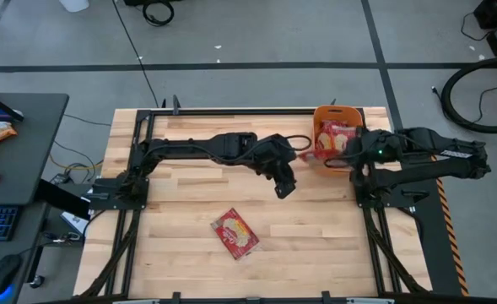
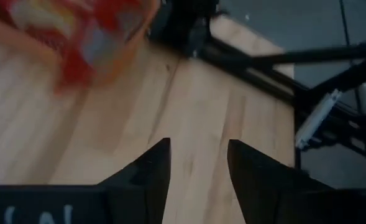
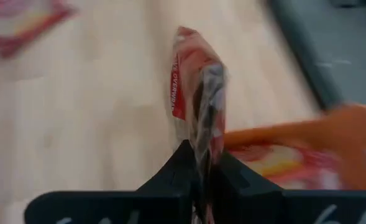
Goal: Sort popcorn bags into baskets
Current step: Stack the red popcorn on the orange bin
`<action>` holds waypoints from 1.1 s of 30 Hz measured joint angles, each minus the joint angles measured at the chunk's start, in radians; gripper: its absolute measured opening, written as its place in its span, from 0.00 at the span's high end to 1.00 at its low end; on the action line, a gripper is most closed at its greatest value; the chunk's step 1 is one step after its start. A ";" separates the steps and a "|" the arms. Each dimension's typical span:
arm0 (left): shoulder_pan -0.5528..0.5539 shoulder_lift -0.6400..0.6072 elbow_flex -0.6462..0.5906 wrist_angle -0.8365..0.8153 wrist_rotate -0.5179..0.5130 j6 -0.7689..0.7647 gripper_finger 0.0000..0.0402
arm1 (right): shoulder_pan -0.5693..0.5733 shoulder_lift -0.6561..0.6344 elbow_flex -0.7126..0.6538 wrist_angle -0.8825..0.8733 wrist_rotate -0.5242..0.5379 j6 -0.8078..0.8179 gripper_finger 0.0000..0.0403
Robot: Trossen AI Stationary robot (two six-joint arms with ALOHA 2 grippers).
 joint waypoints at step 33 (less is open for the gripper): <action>-0.019 0.003 -0.001 -0.364 0.001 0.016 0.60 | -0.319 0.304 -0.110 -0.103 0.180 -0.064 0.86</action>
